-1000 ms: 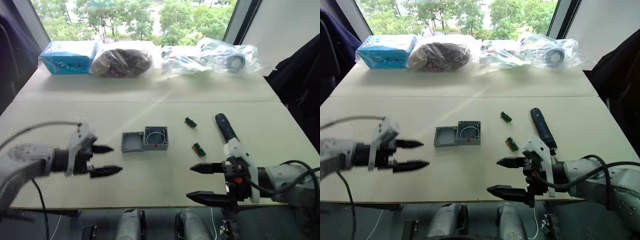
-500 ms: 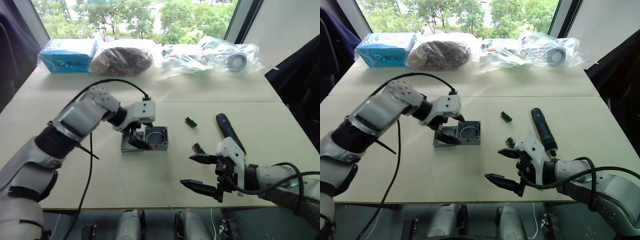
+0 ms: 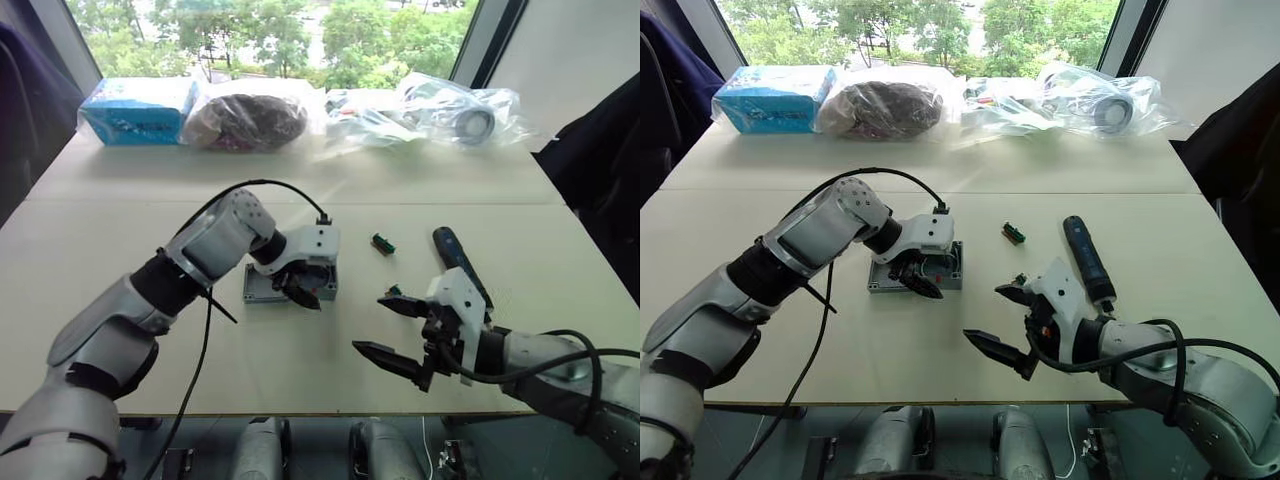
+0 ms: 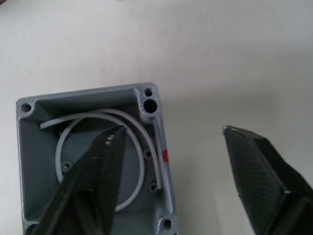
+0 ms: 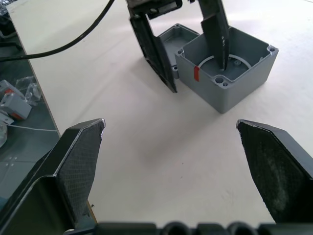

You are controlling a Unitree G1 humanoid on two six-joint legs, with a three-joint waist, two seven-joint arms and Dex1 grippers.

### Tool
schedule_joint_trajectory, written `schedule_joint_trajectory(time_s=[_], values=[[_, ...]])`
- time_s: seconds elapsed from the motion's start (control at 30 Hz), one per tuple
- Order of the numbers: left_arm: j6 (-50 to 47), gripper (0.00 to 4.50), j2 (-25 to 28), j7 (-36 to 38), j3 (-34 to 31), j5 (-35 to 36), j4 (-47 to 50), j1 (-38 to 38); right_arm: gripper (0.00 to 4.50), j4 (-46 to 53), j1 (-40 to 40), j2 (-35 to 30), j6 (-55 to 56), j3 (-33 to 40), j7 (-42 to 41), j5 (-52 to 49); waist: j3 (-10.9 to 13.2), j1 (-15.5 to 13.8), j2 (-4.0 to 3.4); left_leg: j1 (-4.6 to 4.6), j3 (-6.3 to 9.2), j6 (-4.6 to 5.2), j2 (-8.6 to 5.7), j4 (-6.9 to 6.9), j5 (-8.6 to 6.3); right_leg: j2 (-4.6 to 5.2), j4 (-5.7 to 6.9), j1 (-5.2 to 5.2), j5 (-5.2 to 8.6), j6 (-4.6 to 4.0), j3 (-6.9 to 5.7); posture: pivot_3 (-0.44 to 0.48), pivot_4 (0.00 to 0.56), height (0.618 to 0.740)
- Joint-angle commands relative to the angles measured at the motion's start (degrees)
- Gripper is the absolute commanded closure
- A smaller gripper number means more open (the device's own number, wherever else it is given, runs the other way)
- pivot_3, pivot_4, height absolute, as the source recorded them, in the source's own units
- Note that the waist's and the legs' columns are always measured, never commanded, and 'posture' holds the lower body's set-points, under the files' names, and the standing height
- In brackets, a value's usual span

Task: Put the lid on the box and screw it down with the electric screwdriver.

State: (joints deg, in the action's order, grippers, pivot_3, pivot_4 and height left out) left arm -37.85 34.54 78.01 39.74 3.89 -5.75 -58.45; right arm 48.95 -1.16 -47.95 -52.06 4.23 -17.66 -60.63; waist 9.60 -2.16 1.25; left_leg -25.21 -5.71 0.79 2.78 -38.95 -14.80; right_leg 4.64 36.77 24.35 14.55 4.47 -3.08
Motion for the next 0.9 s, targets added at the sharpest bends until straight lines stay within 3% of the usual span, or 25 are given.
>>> schedule_joint_trajectory(time_s=[0.03,0.1,0.13,0.2,0.4,0.53,0.67,0.9], values=[[2.6,2.84,-0.7,0.2,0.5,-2.5,-0.4,0.6,0.00,1.8,-1.4,0.5,-0.2,0.9,1.8,-2.2,0.0,0.0,0.00,-0.05,0.02,0.01,0.01,-0.04,-0.01,0.00,0.02,0.04,0.00,0.00,0.00,0.000,0.150,0.740],[3.2,3.48,-0.6,0.9,0.6,-3.3,-0.3,1.0,0.00,1.8,-1.7,0.6,-0.4,0.9,2.4,-2.7,0.0,-0.1,0.00,-0.11,0.06,0.01,0.01,-0.14,-0.01,0.02,0.08,0.07,0.01,-0.01,-0.01,0.000,0.150,0.740],[3.2,4.03,-0.7,1.1,0.6,-3.7,-0.2,1.1,0.00,1.8,-1.8,0.5,-0.5,0.9,2.6,-2.9,0.0,-0.1,0.00,-0.12,0.06,0.01,0.00,-0.16,-0.01,0.03,0.11,0.07,0.01,-0.01,-0.01,0.000,0.150,0.740],[3.3,4.45,-0.9,1.5,0.2,-4.0,-0.2,1.4,0.00,1.7,-2.1,0.6,-0.6,0.8,3.2,-3.3,0.0,-0.1,0.00,-0.14,0.08,0.02,0.00,-0.18,-0.01,0.03,0.14,0.08,0.01,-0.01,-0.02,0.000,0.150,0.740],[8.4,4.45,-1.2,3.4,-1.7,-4.1,-1.5,0.4,0.00,1.9,-1.8,0.0,-1.2,0.9,3.9,-4.8,0.0,-0.1,0.00,-0.13,0.09,0.02,0.00,-0.20,-0.01,0.04,0.20,0.09,0.01,-0.01,-0.02,0.000,0.150,0.740],[24.2,4.45,-0.7,11.6,-3.7,-1.7,-5.5,-1.7,0.00,2.8,0.2,-2.0,-2.2,1.4,2.6,-7.4,0.0,-0.1,0.00,-0.14,0.08,0.02,0.00,-0.20,-0.01,0.04,0.21,0.11,0.01,-0.01,-0.03,0.000,0.150,0.740],[39.1,4.45,-0.2,14.5,1.3,0.0,-12.4,-4.4,0.00,3.1,1.5,-3.0,-2.2,1.7,2.6,-7.4,0.0,-0.1,0.00,-0.15,0.07,0.02,0.00,-0.22,-0.01,0.06,0.21,0.11,0.01,-0.02,-0.03,0.000,0.150,0.740],[54.8,4.45,-7.4,14.5,6.4,-2.1,-28.8,-9.9,0.00,5.0,4.5,-2.4,-1.3,1.9,5.0,-7.8,0.0,-0.2,0.01,-0.16,0.08,0.03,-0.03,-0.24,-0.02,0.06,0.21,0.11,0.00,-0.02,-0.04,0.000,0.150,0.740]])
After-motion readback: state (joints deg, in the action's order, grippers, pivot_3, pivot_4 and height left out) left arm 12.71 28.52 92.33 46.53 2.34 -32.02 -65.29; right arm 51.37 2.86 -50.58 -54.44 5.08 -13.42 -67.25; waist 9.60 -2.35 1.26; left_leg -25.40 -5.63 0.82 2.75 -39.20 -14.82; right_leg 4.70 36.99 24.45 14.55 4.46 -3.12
